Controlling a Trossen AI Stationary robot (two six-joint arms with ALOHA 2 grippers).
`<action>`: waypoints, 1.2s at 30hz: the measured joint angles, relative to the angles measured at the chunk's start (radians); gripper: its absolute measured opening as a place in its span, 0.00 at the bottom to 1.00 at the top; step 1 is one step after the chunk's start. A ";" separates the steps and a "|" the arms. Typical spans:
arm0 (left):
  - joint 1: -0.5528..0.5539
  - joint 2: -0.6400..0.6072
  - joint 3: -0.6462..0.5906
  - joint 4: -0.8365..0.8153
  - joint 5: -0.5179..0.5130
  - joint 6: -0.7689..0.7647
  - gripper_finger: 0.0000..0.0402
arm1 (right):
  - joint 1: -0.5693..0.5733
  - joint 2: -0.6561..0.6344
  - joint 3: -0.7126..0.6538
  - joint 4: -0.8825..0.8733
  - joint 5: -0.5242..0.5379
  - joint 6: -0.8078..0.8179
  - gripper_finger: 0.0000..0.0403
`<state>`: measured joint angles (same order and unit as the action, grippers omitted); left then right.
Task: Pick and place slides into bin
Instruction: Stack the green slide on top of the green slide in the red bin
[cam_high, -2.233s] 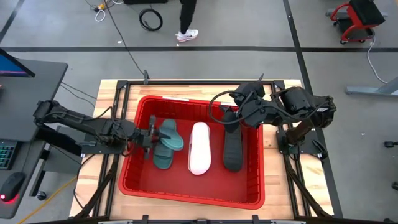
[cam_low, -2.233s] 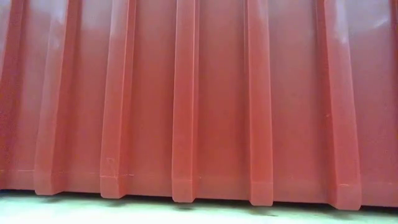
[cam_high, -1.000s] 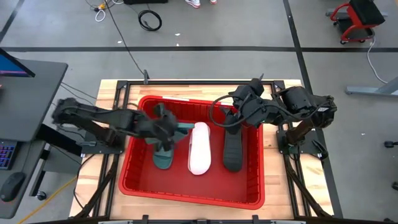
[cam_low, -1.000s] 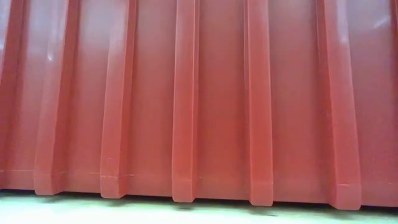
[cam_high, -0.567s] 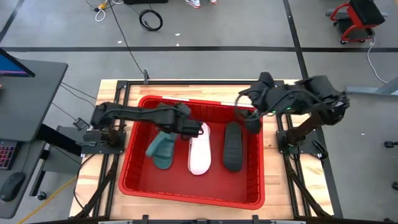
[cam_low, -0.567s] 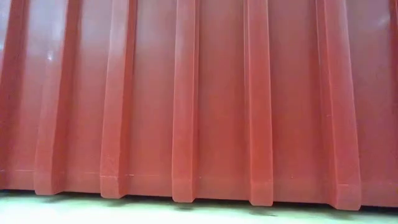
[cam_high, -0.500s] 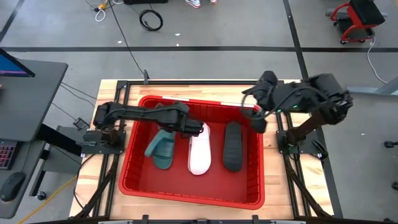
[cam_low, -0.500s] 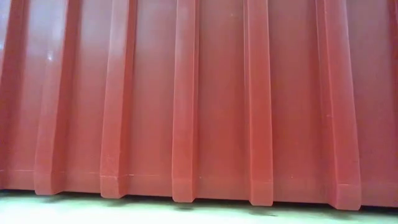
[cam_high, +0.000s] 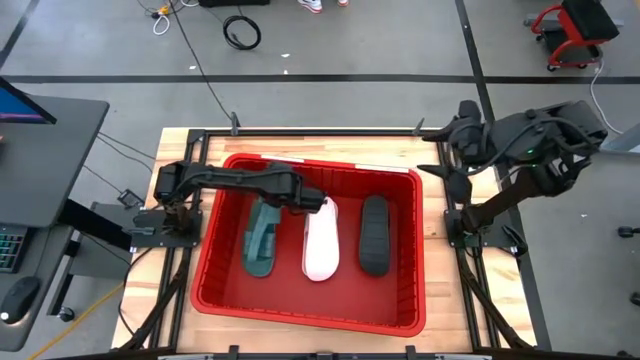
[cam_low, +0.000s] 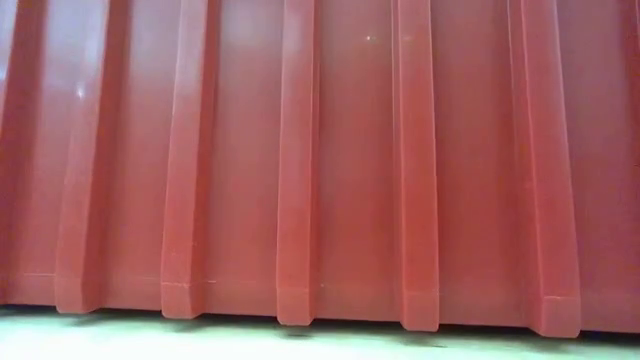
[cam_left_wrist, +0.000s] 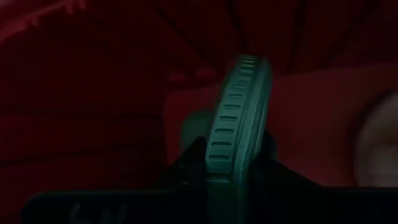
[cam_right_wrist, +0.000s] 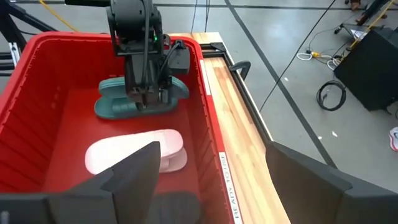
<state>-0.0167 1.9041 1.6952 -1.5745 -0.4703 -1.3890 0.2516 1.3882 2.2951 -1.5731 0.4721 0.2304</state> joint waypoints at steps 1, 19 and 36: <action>0.004 0.000 0.013 0.001 0.011 0.016 0.17 | 0.000 -0.005 0.000 0.000 0.000 -0.004 0.74; 0.121 0.001 0.046 0.003 0.099 0.286 0.17 | 0.000 -0.017 0.000 0.002 0.000 -0.025 0.74; 0.080 -0.147 -0.185 0.003 0.139 0.111 0.16 | 0.000 -0.019 0.000 0.002 0.000 -0.021 0.74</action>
<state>0.0634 1.7568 1.5102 -1.5719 -0.3317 -1.2780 0.2516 1.3697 2.2951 -1.5707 0.4725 0.2089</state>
